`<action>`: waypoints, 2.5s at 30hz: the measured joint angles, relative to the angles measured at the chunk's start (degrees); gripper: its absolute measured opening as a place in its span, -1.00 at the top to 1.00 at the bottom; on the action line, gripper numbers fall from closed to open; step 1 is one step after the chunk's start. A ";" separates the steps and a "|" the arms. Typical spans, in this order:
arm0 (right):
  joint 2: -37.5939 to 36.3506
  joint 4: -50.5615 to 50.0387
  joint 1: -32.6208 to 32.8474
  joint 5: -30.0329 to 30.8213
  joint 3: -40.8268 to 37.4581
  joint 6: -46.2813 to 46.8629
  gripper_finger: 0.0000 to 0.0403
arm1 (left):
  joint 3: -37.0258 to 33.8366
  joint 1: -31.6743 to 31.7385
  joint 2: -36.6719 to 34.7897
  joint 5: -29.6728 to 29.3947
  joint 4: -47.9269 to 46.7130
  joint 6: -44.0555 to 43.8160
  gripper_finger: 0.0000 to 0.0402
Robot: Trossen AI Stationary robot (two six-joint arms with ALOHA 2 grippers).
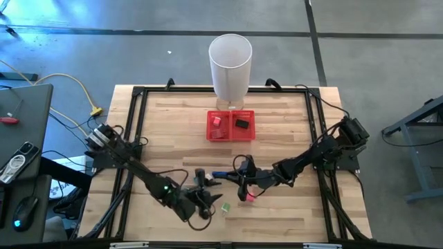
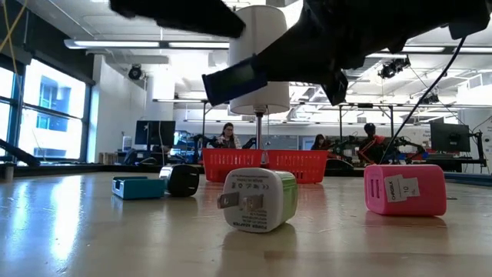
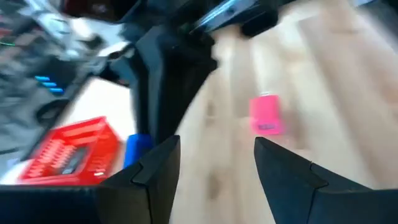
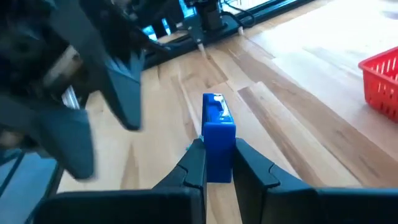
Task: Pick & Place Office items
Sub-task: Put the dark blue digital clock into the right red bin
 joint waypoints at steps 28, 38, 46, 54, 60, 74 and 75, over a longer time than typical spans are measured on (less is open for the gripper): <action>-0.03 -1.13 1.14 0.68 0.00 0.14 0.82 | 0.00 4.52 -9.83 10.16 -25.63 -21.92 0.03; -0.03 -1.13 1.14 0.81 0.00 0.68 0.82 | 0.00 4.50 -9.84 13.76 -25.98 -20.38 -0.21; -0.03 -1.13 1.14 0.74 -0.02 0.66 0.82 | 0.00 4.54 -9.83 13.44 -25.93 -20.43 -0.74; -0.03 -1.13 1.14 0.70 -0.02 0.66 0.82 | 0.00 6.08 -9.83 13.38 -25.80 -18.65 -0.86; -0.03 -1.10 1.14 0.70 -0.02 0.70 0.82 | 0.00 6.36 -9.83 13.09 -25.59 -19.80 -0.86; -0.03 2.78 1.08 0.66 -0.02 0.77 0.83 | 0.00 5.91 -3.96 2.73 -20.36 -2.75 -0.86; -0.03 2.87 1.08 0.66 -0.02 0.77 0.83 | -0.02 5.73 -3.34 1.10 -19.64 -2.06 -0.86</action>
